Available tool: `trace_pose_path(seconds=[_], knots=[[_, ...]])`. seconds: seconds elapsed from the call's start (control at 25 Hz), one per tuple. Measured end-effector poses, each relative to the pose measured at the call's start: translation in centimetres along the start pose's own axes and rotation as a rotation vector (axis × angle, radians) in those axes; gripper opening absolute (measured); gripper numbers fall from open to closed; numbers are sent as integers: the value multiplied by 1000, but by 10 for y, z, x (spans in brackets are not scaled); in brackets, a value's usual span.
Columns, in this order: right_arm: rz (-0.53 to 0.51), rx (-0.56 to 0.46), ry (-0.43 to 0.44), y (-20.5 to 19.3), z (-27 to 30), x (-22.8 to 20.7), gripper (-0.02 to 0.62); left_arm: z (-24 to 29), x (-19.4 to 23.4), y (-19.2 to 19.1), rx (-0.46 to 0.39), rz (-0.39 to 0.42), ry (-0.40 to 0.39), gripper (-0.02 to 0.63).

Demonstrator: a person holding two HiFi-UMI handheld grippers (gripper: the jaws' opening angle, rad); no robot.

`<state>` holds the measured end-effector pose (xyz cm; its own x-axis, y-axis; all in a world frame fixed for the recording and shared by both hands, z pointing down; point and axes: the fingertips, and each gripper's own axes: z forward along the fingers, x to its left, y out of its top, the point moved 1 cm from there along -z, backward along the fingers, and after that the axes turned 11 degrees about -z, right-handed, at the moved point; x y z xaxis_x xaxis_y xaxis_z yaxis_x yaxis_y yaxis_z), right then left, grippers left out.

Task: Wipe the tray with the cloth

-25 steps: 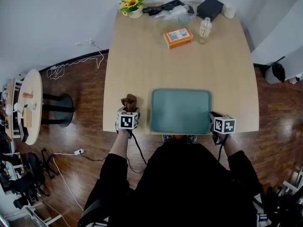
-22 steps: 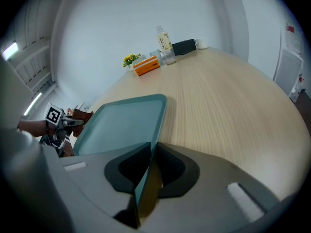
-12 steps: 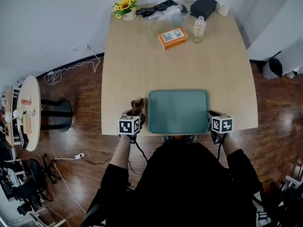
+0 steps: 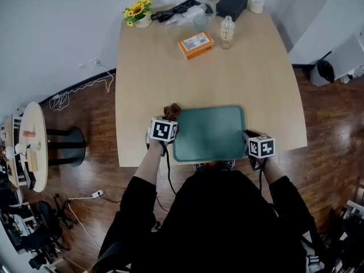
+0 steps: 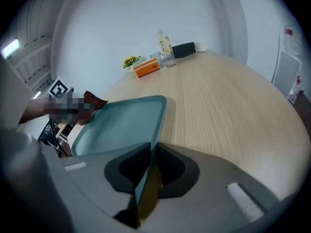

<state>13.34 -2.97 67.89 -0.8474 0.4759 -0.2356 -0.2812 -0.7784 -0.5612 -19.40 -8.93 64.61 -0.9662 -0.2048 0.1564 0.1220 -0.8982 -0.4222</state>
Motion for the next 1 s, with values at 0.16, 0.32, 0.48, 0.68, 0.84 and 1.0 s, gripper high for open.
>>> trace_pose_path(seconds=[0.16, 0.32, 0.48, 0.68, 0.84, 1.0], knots=[[-7, -4, -14, 0, -1, 0, 43, 6, -9, 4, 28, 10, 1, 84], [-11, -2, -13, 3, 0, 2, 43, 27, -72, 27, 49, 18, -125, 84], [1, -20, 6, 3, -2, 2, 43, 52, -175, 42, 90, 80, -289, 86], [21, -36, 27, 3, -2, 2, 43, 71, -263, 49, 112, 223, -398, 87], [29, -40, 43, 3, -1, 2, 41, 67, -295, 30, 125, 292, -460, 89], [33, -36, 49, 0, -4, 1, 40, 42, -297, -21, 159, 218, -515, 91]])
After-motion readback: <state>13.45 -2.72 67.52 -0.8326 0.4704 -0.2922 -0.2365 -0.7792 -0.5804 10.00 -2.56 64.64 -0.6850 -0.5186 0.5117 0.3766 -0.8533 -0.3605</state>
